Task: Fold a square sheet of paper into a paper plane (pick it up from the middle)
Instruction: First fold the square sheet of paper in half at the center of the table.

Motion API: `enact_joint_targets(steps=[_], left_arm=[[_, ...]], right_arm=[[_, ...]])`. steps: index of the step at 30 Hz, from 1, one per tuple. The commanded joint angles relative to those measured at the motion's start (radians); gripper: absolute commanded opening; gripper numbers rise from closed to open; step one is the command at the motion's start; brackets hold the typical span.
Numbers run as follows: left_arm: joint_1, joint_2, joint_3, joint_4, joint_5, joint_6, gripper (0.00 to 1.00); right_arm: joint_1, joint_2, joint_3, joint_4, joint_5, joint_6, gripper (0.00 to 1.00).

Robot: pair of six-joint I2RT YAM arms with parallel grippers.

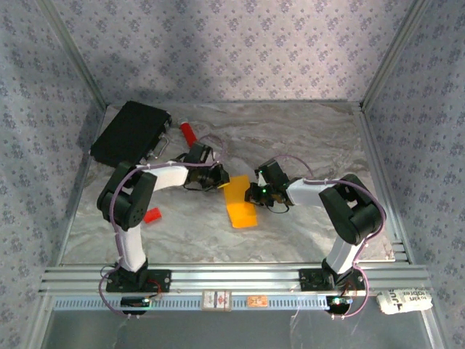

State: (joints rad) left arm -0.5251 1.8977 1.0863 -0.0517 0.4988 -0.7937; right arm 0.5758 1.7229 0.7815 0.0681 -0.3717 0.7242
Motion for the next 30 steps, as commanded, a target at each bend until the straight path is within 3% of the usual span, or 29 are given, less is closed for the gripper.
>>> enact_joint_targets(steps=[1,13,30], left_arm=[[0.003,0.065,0.065,-0.095,-0.009,0.042,0.09],[0.03,0.117,-0.021,0.009,0.006,0.03,0.1],[-0.006,-0.059,-0.014,-0.018,0.042,0.038,0.17]], right_arm=[[-0.002,0.028,-0.041,-0.123,0.06,-0.019,0.0],[-0.003,0.011,-0.056,-0.122,0.073,-0.016,0.0],[-0.002,-0.009,-0.075,-0.109,0.097,0.005,0.0]])
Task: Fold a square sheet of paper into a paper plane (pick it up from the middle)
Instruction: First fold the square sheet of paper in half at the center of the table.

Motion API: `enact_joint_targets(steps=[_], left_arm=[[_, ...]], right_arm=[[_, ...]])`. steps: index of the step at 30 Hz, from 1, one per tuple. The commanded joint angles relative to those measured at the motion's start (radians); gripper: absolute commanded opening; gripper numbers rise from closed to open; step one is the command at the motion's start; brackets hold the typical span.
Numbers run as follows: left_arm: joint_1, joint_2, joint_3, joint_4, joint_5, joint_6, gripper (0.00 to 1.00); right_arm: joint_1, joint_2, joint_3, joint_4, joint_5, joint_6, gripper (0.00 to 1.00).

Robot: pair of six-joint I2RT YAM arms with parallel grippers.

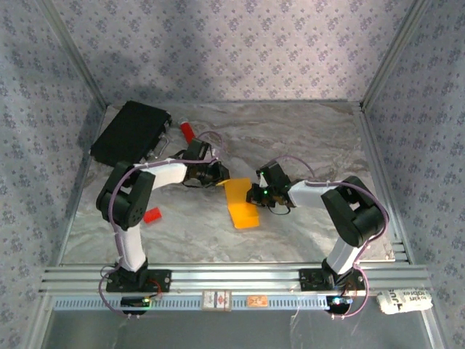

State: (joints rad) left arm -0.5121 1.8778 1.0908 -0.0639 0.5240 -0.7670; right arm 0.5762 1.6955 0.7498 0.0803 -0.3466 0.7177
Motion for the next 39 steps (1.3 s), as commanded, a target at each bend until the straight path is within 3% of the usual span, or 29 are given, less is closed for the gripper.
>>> enact_joint_targets(steps=[1,18,31,39], left_arm=[[-0.024,-0.043,-0.03,0.003,0.016,0.006,0.17],[-0.033,0.056,-0.101,0.042,-0.037,-0.002,0.13],[-0.078,-0.116,-0.108,0.037,0.017,-0.044,0.16],[-0.144,-0.102,-0.164,0.11,0.056,-0.103,0.16]], right_arm=[[-0.001,0.018,-0.044,-0.122,0.071,0.012,0.0],[0.002,0.017,-0.062,-0.118,0.081,0.014,0.0],[0.022,0.019,-0.063,-0.111,0.098,0.036,0.0],[0.034,0.027,-0.051,-0.112,0.106,0.039,0.0]])
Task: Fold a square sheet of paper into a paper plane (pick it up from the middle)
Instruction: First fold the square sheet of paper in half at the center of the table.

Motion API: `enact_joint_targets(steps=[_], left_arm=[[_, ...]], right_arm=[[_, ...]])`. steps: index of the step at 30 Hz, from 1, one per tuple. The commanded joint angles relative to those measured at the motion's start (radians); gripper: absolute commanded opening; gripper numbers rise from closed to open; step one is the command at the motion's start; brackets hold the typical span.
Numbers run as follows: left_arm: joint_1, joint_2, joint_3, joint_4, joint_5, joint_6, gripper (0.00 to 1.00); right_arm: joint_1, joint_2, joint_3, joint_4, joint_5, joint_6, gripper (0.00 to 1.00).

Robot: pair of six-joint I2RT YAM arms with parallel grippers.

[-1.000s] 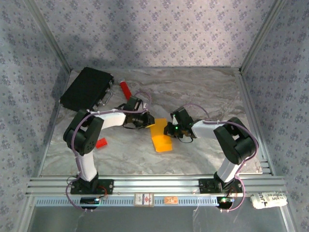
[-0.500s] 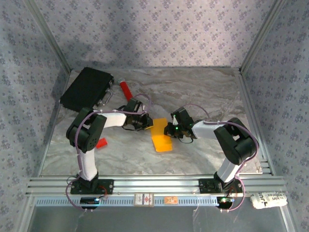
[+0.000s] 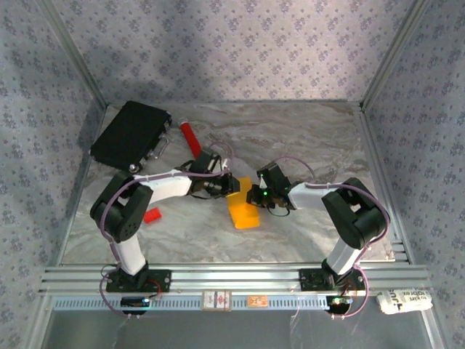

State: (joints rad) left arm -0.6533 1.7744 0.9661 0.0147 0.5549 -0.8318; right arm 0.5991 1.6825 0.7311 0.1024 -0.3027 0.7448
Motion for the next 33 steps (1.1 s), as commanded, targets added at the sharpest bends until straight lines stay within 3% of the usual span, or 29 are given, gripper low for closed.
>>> enact_joint_targets(steps=[1,17,33], left_arm=[[-0.003,0.003,-0.052,0.041,0.025,-0.045,0.16],[-0.003,-0.014,-0.255,0.115,0.005,-0.058,0.15],[-0.019,-0.116,-0.192,0.124,0.068,-0.133,0.17]], right_arm=[[0.011,0.041,-0.03,-0.135,0.063,0.01,0.0],[0.012,0.033,-0.028,-0.161,0.073,0.002,0.0],[0.008,0.027,-0.027,-0.172,0.079,-0.005,0.0]])
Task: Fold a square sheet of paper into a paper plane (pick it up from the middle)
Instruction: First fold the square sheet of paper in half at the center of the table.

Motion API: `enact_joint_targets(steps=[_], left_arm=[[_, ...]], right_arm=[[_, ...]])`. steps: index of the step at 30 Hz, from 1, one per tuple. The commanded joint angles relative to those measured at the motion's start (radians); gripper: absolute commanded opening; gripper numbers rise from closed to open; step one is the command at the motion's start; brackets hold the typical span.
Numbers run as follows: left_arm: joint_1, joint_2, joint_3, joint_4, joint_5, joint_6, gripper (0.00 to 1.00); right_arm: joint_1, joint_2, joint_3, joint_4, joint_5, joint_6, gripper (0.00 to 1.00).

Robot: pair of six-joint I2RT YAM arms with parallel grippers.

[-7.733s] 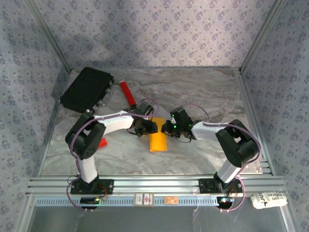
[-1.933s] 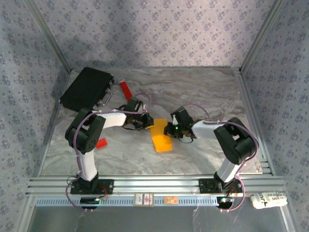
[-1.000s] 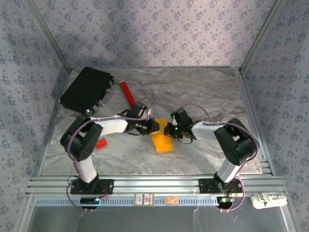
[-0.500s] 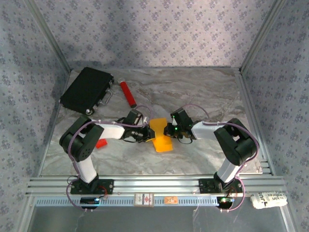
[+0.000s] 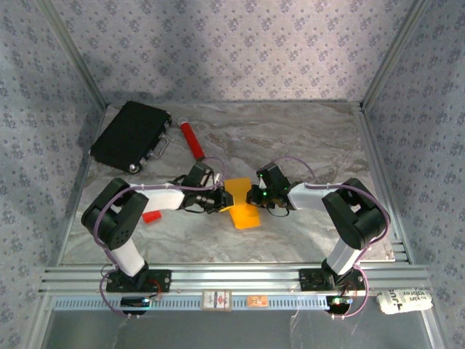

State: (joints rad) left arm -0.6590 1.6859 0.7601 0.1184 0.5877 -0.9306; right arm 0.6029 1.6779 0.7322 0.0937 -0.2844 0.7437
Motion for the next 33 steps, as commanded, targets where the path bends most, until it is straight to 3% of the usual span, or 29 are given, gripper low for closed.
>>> enact_joint_targets(steps=[1,7,17,22,29,33], left_arm=[[-0.015,-0.027,0.007,0.039,0.041,-0.047,0.17],[-0.031,0.014,-0.018,0.109,0.064,-0.088,0.17],[-0.04,0.108,-0.124,0.115,0.002,-0.049,0.15],[-0.04,0.063,-0.108,0.069,-0.017,-0.041,0.15],[-0.044,-0.032,-0.054,0.023,-0.027,-0.07,0.0],[-0.052,-0.062,-0.047,0.033,-0.023,-0.105,0.0]], right_arm=[[0.005,0.033,-0.028,-0.164,0.06,-0.002,0.0],[0.003,0.04,-0.03,-0.157,0.058,0.0,0.0],[0.001,0.049,-0.032,-0.156,0.058,-0.002,0.0],[0.0,0.046,-0.032,-0.159,0.059,-0.002,0.0],[0.0,0.038,-0.029,-0.166,0.065,-0.004,0.0],[0.0,0.036,-0.03,-0.169,0.066,-0.004,0.0]])
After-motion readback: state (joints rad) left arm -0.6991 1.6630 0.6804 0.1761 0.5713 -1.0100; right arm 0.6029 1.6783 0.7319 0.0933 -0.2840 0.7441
